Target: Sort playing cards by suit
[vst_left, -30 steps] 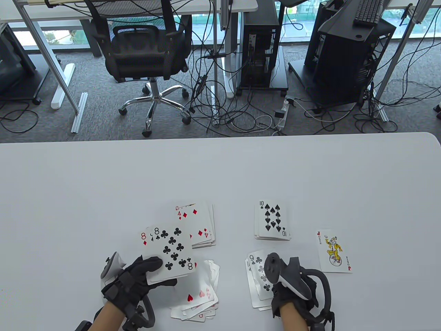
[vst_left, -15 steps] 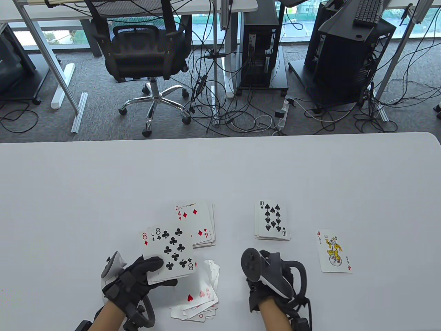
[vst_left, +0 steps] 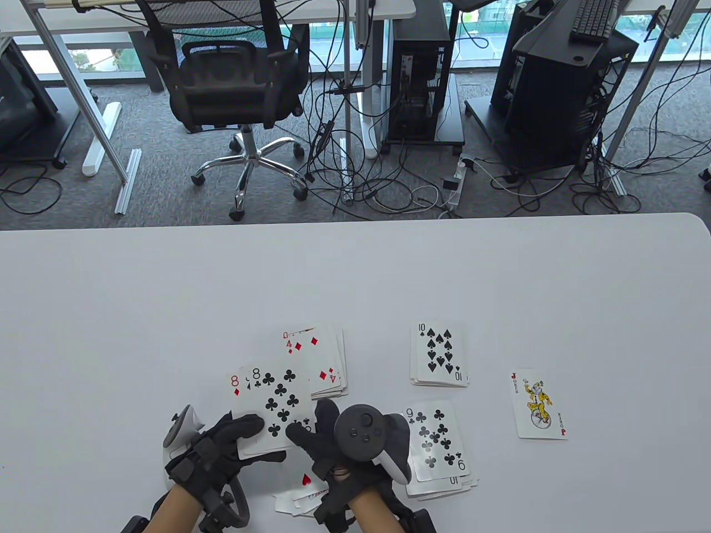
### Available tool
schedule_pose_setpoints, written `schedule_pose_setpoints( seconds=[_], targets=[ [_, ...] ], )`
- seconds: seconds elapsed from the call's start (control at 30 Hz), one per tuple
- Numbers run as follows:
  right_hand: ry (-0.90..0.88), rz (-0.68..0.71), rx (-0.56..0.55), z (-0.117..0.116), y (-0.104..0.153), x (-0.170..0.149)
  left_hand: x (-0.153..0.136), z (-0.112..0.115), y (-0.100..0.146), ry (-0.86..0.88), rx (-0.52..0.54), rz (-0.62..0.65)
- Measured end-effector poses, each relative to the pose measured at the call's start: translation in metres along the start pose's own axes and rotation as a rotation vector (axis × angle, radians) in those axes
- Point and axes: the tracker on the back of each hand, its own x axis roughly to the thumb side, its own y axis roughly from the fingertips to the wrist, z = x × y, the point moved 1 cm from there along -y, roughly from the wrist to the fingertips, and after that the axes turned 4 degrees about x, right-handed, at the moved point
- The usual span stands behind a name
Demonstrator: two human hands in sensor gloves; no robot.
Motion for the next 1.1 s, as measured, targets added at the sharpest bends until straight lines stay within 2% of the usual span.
schedule_pose_setpoints(
  seconds=[0.2,0.47,0.6,0.87,0.97,1.1],
  targets=[
    [-0.010,-0.011,-0.126,-0.004,0.002,-0.002,0.001,-0.002,0.000,-0.028,0.010,0.001],
    [0.007,-0.059,-0.185,0.002,0.003,-0.008,0.007,-0.005,0.001,-0.067,0.019,0.015],
    [-0.075,-0.060,-0.199,0.013,0.006,-0.014,0.014,-0.009,0.002,-0.093,0.001,0.040],
    [-0.045,-0.029,-0.310,0.065,0.033,-0.016,0.019,-0.017,0.006,-0.085,0.035,0.063],
    [0.086,-0.039,-0.325,0.094,0.048,-0.016,0.020,-0.022,0.008,-0.092,0.057,0.066],
    [0.297,-0.120,-0.282,0.120,0.064,-0.030,0.022,-0.026,0.010,-0.107,0.078,0.070]
  ],
)
